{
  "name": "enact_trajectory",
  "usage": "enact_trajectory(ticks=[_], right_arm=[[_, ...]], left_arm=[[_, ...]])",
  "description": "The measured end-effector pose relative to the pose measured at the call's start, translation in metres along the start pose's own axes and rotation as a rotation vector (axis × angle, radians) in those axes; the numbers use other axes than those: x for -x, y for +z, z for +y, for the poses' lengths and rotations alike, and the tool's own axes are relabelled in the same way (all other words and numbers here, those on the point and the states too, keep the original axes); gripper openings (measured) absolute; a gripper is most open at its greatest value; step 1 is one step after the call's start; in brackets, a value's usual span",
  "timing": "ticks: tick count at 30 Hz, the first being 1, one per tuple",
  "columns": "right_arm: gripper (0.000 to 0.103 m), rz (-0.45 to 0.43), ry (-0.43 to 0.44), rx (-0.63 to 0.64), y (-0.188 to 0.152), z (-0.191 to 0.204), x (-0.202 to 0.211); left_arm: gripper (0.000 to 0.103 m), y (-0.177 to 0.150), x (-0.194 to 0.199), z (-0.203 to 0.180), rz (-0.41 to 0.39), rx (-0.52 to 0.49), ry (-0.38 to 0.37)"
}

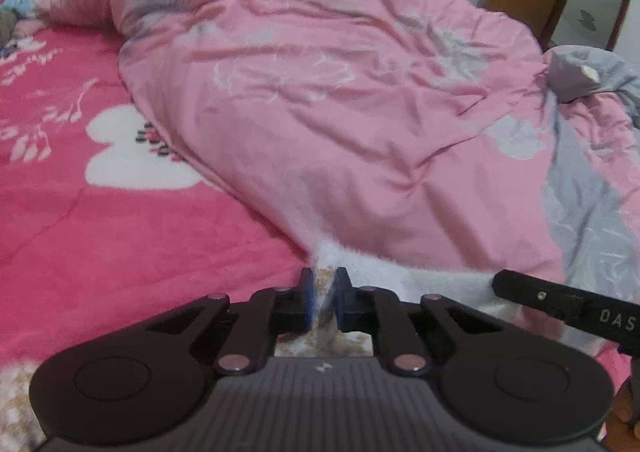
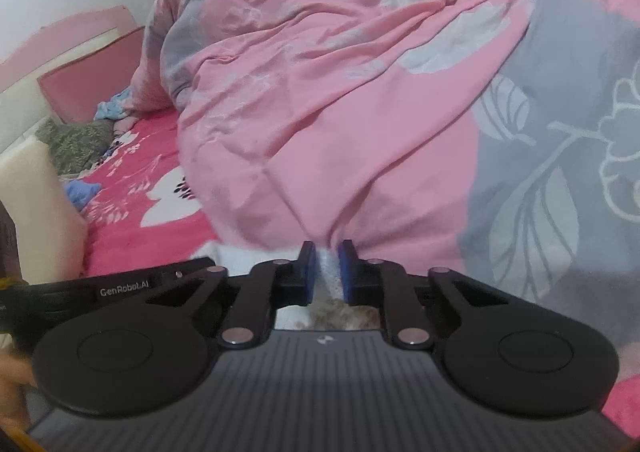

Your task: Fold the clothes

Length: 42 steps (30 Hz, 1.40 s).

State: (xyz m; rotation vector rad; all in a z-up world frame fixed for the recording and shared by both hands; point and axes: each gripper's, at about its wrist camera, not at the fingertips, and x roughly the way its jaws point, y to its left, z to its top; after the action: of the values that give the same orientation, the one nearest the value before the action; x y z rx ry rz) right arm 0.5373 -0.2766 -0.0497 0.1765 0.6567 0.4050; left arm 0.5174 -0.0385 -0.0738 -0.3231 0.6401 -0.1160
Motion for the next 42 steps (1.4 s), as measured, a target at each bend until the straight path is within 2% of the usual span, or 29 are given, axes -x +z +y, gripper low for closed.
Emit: enact_trajectory(ticks=[5, 10, 13, 14, 16, 17, 18, 19, 22, 23, 24, 28, 30, 32, 34, 36, 39, 42], right_arm=[[0.005, -0.033, 0.047, -0.006, -0.001, 0.010, 0.041], [0.005, -0.064, 0.092, 0.085, -0.014, 0.036, 0.109], [0.005, -0.054, 0.083, 0.185, -0.036, 0.053, 0.147], [0.005, -0.043, 0.072, 0.226, -0.047, 0.058, 0.157], [0.004, -0.012, 0.056, 0.306, -0.075, 0.067, 0.170], [0.004, 0.012, 0.044, 0.344, -0.092, 0.070, 0.171], [0.004, 0.037, 0.026, 0.386, -0.109, 0.073, 0.169], [0.005, 0.062, 0.005, 0.424, -0.126, 0.075, 0.166], [0.005, 0.117, -0.050, 0.467, -0.165, 0.074, 0.157], [0.007, 0.087, -0.040, 0.439, -0.169, 0.069, 0.163], [0.007, 0.067, -0.016, 0.392, -0.168, 0.063, 0.170], [0.021, -0.034, 0.079, 0.106, -0.145, 0.026, 0.195], [0.025, -0.096, 0.116, -0.035, -0.129, 0.006, 0.201], [0.029, -0.159, 0.145, -0.164, -0.112, -0.012, 0.201], [0.030, -0.203, 0.148, -0.246, -0.094, -0.024, 0.191], [0.031, -0.215, 0.136, -0.274, -0.078, -0.027, 0.176], [0.031, -0.165, 0.129, -0.172, -0.084, -0.008, 0.163], [0.032, -0.114, 0.123, -0.070, -0.090, 0.010, 0.149]], left_arm=[[0.009, -0.003, 0.058, -0.010, -0.049, -0.089, -0.044], [0.009, -0.014, 0.124, -0.020, -0.067, -0.219, -0.082], [0.010, -0.040, 0.157, -0.020, -0.024, -0.317, -0.098], [0.011, -0.052, 0.164, -0.018, 0.013, -0.347, -0.098], [0.018, -0.078, 0.171, -0.012, 0.117, -0.383, -0.097], [0.026, -0.089, 0.174, -0.007, 0.167, -0.387, -0.095], [0.035, -0.100, 0.174, 0.000, 0.216, -0.363, -0.093], [0.037, -0.109, 0.175, 0.009, 0.255, -0.326, -0.093], [0.039, -0.119, 0.192, 0.037, 0.240, -0.197, -0.127], [0.045, -0.116, 0.197, 0.045, 0.219, -0.144, -0.144], [0.052, -0.111, 0.200, 0.053, 0.197, -0.090, -0.160], [0.055, -0.084, 0.201, 0.080, 0.091, 0.120, -0.195], [0.063, -0.067, 0.193, 0.089, 0.017, 0.224, -0.192], [0.064, -0.046, 0.179, 0.093, -0.058, 0.305, -0.170], [0.065, -0.025, 0.160, 0.087, -0.102, 0.303, -0.143], [0.066, -0.006, 0.139, 0.077, -0.103, 0.280, -0.117], [0.065, 0.003, 0.110, 0.053, -0.046, 0.231, -0.114], [0.065, -0.005, 0.099, 0.030, -0.002, 0.105, -0.144]])
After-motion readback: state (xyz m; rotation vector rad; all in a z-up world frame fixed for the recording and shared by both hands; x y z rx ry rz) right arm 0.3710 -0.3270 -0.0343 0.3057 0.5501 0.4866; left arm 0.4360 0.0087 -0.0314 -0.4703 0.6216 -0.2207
